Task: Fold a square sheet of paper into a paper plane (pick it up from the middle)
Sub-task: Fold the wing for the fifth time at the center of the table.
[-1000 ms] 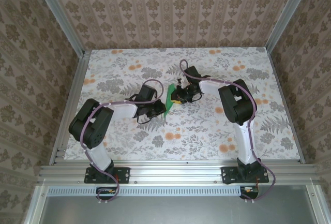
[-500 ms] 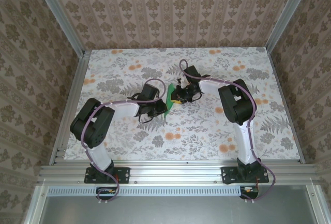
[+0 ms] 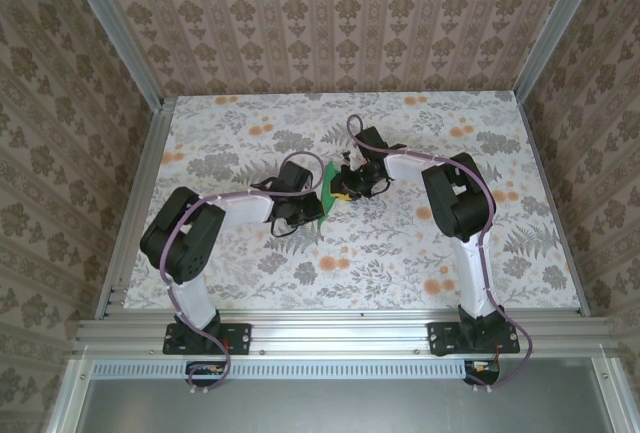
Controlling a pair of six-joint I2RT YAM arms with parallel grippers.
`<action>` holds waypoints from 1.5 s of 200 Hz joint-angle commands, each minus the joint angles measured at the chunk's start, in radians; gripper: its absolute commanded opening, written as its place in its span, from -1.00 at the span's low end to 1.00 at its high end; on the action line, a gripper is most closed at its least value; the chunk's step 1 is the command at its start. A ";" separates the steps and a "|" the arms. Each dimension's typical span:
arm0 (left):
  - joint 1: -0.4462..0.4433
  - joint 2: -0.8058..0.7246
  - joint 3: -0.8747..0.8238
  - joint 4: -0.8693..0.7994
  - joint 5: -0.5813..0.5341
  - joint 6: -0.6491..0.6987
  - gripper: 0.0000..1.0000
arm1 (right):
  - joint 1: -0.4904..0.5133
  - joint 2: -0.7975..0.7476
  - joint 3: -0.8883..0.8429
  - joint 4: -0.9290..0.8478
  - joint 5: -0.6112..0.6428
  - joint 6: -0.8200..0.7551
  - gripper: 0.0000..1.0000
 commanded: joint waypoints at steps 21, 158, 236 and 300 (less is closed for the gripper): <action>-0.027 0.027 0.060 -0.110 -0.064 0.048 -0.67 | -0.008 0.065 -0.008 -0.079 0.112 -0.022 -0.58; -0.092 0.112 0.210 -0.359 -0.207 0.093 -0.65 | -0.008 0.065 -0.005 -0.086 0.115 -0.021 -0.58; -0.114 0.165 0.277 -0.490 -0.259 0.099 -0.59 | -0.009 0.053 0.010 -0.086 0.100 -0.001 -0.57; -0.128 0.198 0.292 -0.557 -0.277 0.092 -0.61 | -0.052 -0.067 -0.014 0.039 0.056 0.109 -0.55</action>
